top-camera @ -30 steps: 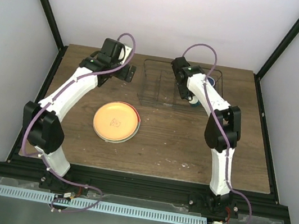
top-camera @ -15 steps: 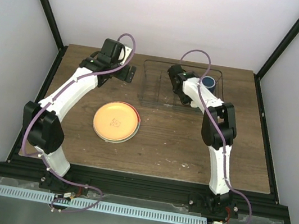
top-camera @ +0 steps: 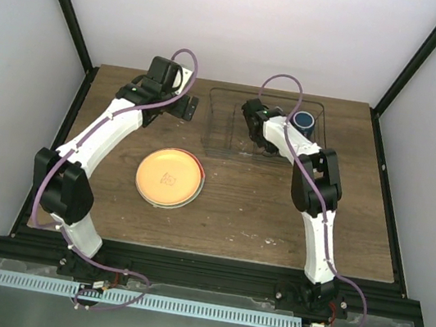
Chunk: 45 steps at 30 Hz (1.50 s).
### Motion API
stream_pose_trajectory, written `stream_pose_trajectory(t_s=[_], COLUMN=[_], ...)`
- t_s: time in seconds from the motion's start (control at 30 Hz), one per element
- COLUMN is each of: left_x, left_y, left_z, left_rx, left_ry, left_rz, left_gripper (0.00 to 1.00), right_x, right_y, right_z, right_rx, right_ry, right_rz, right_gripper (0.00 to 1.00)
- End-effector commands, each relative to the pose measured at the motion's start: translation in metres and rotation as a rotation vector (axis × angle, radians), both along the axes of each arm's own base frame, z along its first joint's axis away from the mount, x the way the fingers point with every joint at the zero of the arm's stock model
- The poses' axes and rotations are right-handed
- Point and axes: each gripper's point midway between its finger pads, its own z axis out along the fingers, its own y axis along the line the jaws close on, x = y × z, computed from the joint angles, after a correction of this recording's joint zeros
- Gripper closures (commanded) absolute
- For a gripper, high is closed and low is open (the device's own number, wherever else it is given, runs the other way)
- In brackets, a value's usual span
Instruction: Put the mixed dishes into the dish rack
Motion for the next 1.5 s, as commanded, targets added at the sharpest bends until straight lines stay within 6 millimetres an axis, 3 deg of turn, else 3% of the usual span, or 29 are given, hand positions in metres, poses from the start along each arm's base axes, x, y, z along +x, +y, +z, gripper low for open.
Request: stream_pose_trajectory(t_s=[0.0,0.37,0.9,1.1,1.3,1.47], left_x=[0.006,0.008,0.012,0.012,0.012,0.012], left_y=[-0.002,-0.003,-0.003,-0.005,-0.007,-0.013], left_z=[-0.004,-0.011,-0.017,-0.021,-0.022,-0.023], left_rx=[-0.004,-0.001,0.014,0.01,0.009,-0.003], left_ry=[-0.001,0.011,0.027,0.039,0.043,0.06], left_rz=[-0.007,-0.005,-0.007,-0.011,-0.023,-0.053], left_gripper=[0.0,0.0,0.0,0.0,0.0,0.0], right_x=[-0.01,-0.013,-0.021,-0.023,-0.018,-0.019], right_y=[0.004,0.027,0.089,0.086,0.087,0.098], right_z=[-0.033,-0.044,-0.018,-0.028,-0.024,-0.027], right_rx=[0.052,0.08,0.325,0.275,0.274,0.332], right_ry=[0.098,0.128,0.165,0.175,0.152,0.169], right_rz=[0.003,0.043,0.138,0.128,0.137,0.163], right_gripper=[0.33,0.0,0.0,0.0,0.0,0.0])
